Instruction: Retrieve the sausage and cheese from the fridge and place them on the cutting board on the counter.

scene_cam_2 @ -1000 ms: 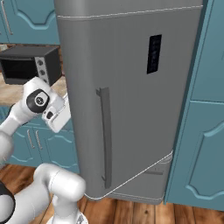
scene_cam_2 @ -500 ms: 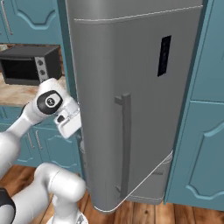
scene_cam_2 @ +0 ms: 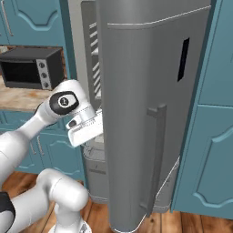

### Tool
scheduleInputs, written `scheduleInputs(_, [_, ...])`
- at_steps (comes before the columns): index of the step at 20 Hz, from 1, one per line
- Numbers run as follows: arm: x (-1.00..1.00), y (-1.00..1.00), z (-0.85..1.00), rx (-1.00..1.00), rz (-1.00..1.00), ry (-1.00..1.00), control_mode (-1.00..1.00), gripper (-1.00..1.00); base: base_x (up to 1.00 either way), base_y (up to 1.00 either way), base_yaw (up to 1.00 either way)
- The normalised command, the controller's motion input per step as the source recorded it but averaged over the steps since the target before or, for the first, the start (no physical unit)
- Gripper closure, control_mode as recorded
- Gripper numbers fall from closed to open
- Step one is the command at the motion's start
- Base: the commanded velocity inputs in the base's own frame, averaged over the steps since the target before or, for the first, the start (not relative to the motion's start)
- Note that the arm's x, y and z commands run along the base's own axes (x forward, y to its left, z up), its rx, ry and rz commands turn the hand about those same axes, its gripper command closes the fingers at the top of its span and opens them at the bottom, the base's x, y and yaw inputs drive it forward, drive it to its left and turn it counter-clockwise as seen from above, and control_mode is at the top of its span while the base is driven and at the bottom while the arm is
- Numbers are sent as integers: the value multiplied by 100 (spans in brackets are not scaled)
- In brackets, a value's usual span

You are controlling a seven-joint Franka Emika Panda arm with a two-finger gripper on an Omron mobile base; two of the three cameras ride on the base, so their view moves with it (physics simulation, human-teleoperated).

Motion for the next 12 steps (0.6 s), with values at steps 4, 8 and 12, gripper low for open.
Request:
scheduleInputs(4, [-5,-45,-2,-4,-53,0,-100,-100,0,0,0])
scheduleInputs(8, [-4,-50,0,-5,-50,0,-100,-100,0,0,0])
scheduleInputs(12, [0,-61,0,-3,-42,0,-100,-100,0,0,0])
